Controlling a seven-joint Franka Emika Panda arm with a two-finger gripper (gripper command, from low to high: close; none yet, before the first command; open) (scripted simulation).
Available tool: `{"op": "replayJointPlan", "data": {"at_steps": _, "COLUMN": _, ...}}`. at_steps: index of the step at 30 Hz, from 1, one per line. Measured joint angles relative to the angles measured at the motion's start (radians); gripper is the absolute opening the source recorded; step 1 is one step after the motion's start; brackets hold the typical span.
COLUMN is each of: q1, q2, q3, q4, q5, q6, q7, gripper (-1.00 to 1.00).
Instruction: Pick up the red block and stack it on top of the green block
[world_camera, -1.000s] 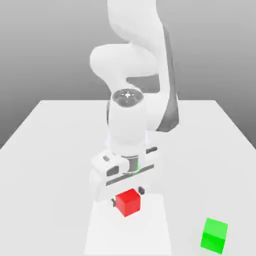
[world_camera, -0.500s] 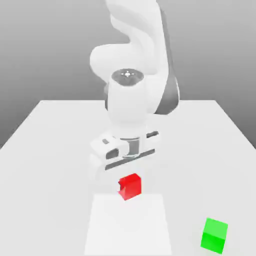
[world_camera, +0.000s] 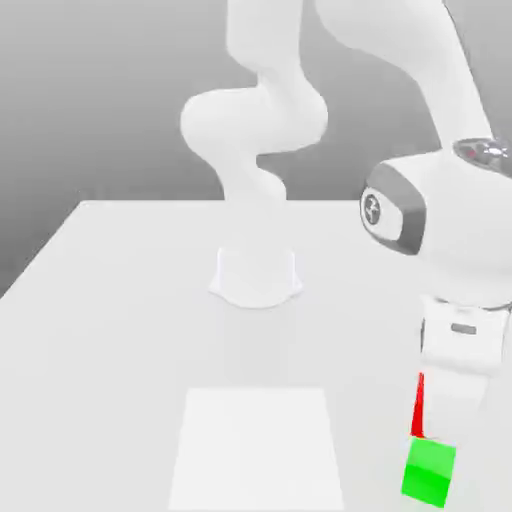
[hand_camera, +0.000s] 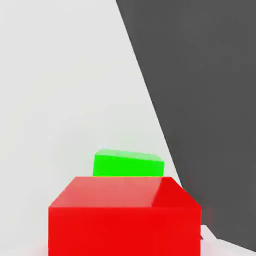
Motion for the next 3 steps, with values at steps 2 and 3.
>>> {"op": "replayJointPlan", "data": {"at_steps": 2, "q1": 0.0, "q2": 0.0, "q3": 0.0, "q4": 0.0, "q5": 0.0, "q6": 0.0, "q7": 0.0, "gripper": 1.0}}
{"op": "replayJointPlan", "data": {"at_steps": 3, "q1": 0.0, "q2": 0.0, "q3": 0.0, "q4": 0.0, "q5": 0.0, "q6": 0.0, "q7": 0.0, "gripper": 1.0}}
